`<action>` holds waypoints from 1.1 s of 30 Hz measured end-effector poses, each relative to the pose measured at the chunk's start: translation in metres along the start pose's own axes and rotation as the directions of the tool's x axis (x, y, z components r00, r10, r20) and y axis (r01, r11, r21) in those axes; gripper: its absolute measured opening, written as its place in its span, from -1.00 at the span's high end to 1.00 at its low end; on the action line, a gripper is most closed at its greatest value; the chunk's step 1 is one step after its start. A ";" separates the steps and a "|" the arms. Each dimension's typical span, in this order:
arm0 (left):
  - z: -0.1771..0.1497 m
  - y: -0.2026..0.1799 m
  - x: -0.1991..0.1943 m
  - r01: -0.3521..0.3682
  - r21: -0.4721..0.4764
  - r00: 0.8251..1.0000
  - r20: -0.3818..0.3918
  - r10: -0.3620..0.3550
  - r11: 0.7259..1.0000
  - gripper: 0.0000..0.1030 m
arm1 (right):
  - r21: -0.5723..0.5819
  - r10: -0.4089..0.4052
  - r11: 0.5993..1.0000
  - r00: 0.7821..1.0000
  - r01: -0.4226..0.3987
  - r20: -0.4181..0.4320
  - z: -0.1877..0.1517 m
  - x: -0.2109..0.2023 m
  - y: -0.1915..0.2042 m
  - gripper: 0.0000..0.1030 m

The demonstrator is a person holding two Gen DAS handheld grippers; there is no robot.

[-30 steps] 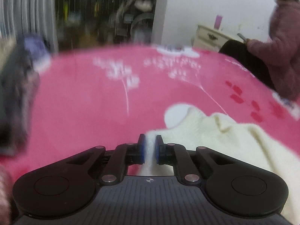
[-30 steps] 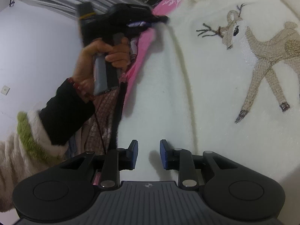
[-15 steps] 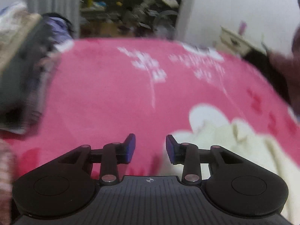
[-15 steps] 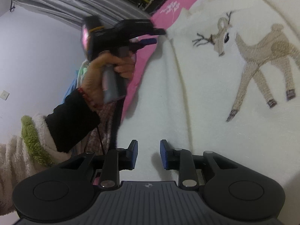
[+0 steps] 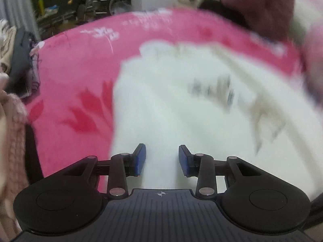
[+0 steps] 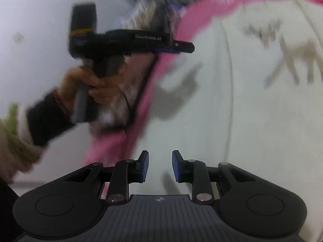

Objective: Fold clothes

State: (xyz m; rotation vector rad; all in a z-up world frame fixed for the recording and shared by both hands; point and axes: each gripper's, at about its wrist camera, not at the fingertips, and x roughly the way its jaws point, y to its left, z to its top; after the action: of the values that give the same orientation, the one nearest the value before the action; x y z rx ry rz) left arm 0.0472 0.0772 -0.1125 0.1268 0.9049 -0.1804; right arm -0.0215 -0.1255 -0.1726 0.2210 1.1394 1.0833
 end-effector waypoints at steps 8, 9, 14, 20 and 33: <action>-0.002 -0.007 -0.003 -0.050 0.083 0.997 0.055 0.046 0.995 0.30 | -0.086 0.056 0.994 0.989 -0.068 -0.134 -0.026 -0.014 0.002 0.62; 0.003 -0.003 -0.002 -0.054 0.059 0.997 0.059 0.050 0.997 0.30 | -0.097 0.064 0.992 0.987 -0.080 -0.150 -0.029 -0.016 0.003 0.62; 0.039 0.015 0.018 -0.047 -0.130 0.994 0.093 0.059 0.990 0.20 | -0.114 0.082 0.987 0.965 -0.113 -0.251 -0.038 -0.016 -0.008 0.69; 0.097 0.039 0.060 -0.007 -0.259 0.986 0.160 0.050 0.966 -0.22 | -0.093 0.171 0.981 0.985 -0.169 0.015 0.073 -0.093 -0.048 0.42; 0.142 0.087 0.136 0.157 -0.201 0.985 0.108 -0.138 0.967 -0.29 | -0.031 -0.257 0.961 0.932 0.273 0.255 0.306 -0.090 -0.187 0.17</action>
State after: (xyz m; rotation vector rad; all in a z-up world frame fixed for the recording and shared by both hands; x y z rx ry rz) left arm 0.2570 0.1218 -0.1304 -0.1435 0.8353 -0.2267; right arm 0.3356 -0.1809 -0.0959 0.1413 0.8769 0.8254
